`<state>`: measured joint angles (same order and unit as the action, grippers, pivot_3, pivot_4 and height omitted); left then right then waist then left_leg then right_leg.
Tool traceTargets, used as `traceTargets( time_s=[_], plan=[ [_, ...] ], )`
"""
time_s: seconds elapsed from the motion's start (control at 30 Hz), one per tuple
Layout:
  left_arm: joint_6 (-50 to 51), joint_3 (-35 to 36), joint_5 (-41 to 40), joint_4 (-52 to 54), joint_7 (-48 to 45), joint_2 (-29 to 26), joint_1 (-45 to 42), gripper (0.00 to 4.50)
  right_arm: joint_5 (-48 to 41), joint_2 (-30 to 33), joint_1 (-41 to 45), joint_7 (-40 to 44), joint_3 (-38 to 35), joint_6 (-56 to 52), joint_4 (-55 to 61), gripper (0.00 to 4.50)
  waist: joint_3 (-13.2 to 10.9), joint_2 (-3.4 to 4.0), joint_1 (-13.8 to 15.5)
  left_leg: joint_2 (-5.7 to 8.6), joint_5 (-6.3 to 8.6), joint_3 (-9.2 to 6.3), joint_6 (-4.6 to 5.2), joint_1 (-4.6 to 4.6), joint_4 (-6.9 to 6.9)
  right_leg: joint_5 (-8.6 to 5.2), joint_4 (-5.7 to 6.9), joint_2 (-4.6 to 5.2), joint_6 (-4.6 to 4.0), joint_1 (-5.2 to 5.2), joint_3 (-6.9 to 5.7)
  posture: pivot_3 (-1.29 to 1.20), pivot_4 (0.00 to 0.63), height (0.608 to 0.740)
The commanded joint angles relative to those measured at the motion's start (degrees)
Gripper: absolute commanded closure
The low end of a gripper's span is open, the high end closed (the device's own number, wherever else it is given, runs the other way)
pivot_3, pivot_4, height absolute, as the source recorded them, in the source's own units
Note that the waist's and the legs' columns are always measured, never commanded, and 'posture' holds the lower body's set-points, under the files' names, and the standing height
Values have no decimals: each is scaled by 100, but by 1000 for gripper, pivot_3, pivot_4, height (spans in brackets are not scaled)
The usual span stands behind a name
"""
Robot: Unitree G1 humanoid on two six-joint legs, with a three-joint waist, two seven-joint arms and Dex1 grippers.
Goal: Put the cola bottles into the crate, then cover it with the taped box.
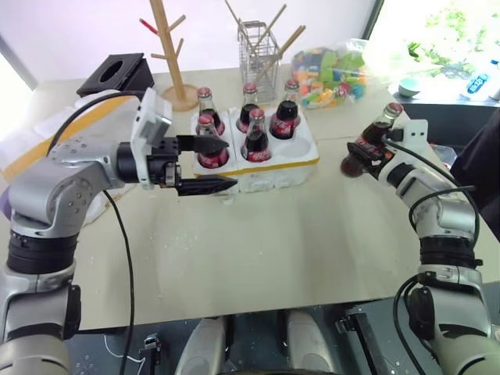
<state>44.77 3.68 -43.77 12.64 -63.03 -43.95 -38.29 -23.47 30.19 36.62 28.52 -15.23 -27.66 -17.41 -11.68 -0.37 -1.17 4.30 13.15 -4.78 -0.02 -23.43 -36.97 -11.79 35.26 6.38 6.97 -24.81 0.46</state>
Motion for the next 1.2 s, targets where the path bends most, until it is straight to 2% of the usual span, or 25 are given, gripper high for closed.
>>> traceTargets(
  time_s=[0.03,0.17,0.27,0.43,0.77,0.93,1.07,1.2],
  plan=[
    [55,348,-175,277,130,-125,81,0,-712,8,738,292,-261,-4,1191,1634,-7,8,-20,0,0,1,0,0,2,0,3,0,0,-4,2,0,150,740],
    [72,435,-221,386,227,-157,231,0,-1177,-120,1286,415,-125,-466,1438,1634,-11,14,-21,-3,0,2,0,-1,4,0,10,-5,0,-10,8,0,150,740],
    [55,433,-223,402,287,-151,240,0,-1084,-193,1378,524,185,-609,1399,1634,-4,2,28,-5,1,-3,-1,0,4,0,9,-10,-1,-7,7,0,150,740],
    [25,450,-241,414,354,-157,232,0,-890,-370,1262,598,548,-584,1291,1634,-4,-4,53,1,0,-3,-1,-1,-3,0,-2,-6,-2,3,8,0,150,740],
    [8,497,-235,381,368,-220,228,0,-252,-317,1085,858,1005,-311,748,1634,-5,-3,25,1,0,0,-1,-6,3,1,5,-6,-1,-11,9,0,150,740],
    [-42,480,-177,305,332,-244,194,0,-749,-243,975,1284,815,-731,1270,1634,-5,-4,25,0,0,-1,-1,-1,-4,1,5,-6,-1,-2,9,0,150,740],
    [-78,459,-151,239,303,-261,166,0,-527,-56,756,1492,1079,-781,1512,1634,-5,-3,37,0,1,-2,-1,-2,1,1,5,-7,-1,-5,8,0,150,740],
    [-114,411,-128,201,271,-251,129,0,-135,-103,831,1264,1287,-664,1165,1634,-5,-3,33,0,1,-2,-1,-3,4,0,4,-7,-2,-7,8,0,150,740]
  ],
)
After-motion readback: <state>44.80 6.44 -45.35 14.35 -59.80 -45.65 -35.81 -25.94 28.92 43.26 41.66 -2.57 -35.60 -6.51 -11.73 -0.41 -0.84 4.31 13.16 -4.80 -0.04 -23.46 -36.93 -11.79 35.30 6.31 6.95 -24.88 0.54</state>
